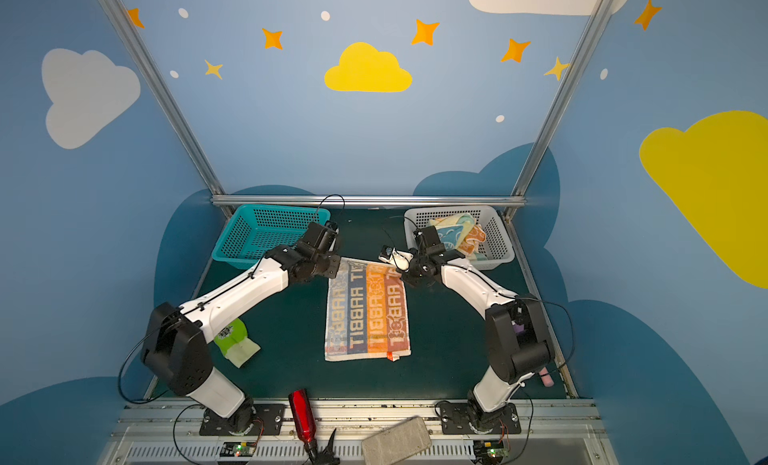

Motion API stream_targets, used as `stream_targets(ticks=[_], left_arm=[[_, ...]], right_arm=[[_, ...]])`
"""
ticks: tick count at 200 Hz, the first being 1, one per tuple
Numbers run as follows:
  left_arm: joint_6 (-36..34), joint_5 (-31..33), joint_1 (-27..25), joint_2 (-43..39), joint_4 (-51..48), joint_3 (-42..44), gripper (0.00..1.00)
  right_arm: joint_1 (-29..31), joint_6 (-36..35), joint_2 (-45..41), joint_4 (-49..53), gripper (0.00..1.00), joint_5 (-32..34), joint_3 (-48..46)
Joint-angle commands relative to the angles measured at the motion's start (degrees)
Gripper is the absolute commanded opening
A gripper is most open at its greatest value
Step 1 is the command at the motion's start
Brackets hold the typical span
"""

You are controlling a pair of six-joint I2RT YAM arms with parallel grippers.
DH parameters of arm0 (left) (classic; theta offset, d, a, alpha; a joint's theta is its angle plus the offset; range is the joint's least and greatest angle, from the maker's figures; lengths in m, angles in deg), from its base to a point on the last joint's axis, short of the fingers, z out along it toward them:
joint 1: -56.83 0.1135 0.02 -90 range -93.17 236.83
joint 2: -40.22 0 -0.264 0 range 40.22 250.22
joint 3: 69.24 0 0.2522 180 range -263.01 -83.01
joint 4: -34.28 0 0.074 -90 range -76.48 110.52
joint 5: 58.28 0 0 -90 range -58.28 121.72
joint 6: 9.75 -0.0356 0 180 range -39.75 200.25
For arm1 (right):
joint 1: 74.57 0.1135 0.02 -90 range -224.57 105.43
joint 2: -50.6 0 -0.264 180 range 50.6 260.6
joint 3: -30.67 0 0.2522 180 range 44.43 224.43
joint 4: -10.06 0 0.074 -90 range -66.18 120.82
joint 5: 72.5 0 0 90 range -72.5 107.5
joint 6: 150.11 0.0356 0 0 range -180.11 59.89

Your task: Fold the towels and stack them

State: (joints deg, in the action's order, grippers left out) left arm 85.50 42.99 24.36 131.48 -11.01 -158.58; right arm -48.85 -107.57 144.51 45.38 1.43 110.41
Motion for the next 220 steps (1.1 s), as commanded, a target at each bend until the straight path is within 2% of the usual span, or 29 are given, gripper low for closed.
stream_targets(ticks=[1, 22, 55, 76, 104, 129, 160, 194, 220], left_arm=[[2.59, -1.99, -0.96, -3.09, -3.53, 2.59, 0.04], [4.79, -4.49, -2.26, -5.04, -4.67, 5.25, 0.04], [8.10, -7.42, -4.81, -7.90, -4.55, 9.17, 0.04], [9.72, -7.31, -5.65, -9.33, -5.41, 10.91, 0.04], [11.65, -6.73, -7.20, -11.29, -6.83, 12.57, 0.04], [13.59, -6.52, -8.44, -12.84, -7.39, 14.37, 0.04], [15.50, -6.10, -10.11, -13.97, -9.38, 14.32, 0.04], [17.31, -4.82, -12.16, -15.36, -10.63, 15.43, 0.04], [18.63, -4.83, -12.89, -15.85, -10.42, 17.11, 0.04]], right_arm=[[1.49, -0.81, -3.78, 4.43, 0.00, 2.58, -3.15], [2.77, -0.35, -6.44, 5.57, 0.00, 5.11, -5.78], [5.00, 4.18, -10.64, 7.43, 0.00, 9.66, -8.77], [7.74, 5.04, -13.38, 9.45, 0.00, 9.68, -10.95], [11.46, 10.07, -16.74, 11.04, 0.00, 13.76, -14.14], [14.10, 11.15, -18.86, 12.04, 0.00, 15.86, -15.78], [16.62, 15.35, -19.89, 15.10, 0.00, 20.82, -15.10], [18.91, 17.37, -20.00, 16.84, 0.00, 20.87, -15.07], [21.81, 22.92, -19.22, 17.55, 0.00, 23.34, -15.84]])
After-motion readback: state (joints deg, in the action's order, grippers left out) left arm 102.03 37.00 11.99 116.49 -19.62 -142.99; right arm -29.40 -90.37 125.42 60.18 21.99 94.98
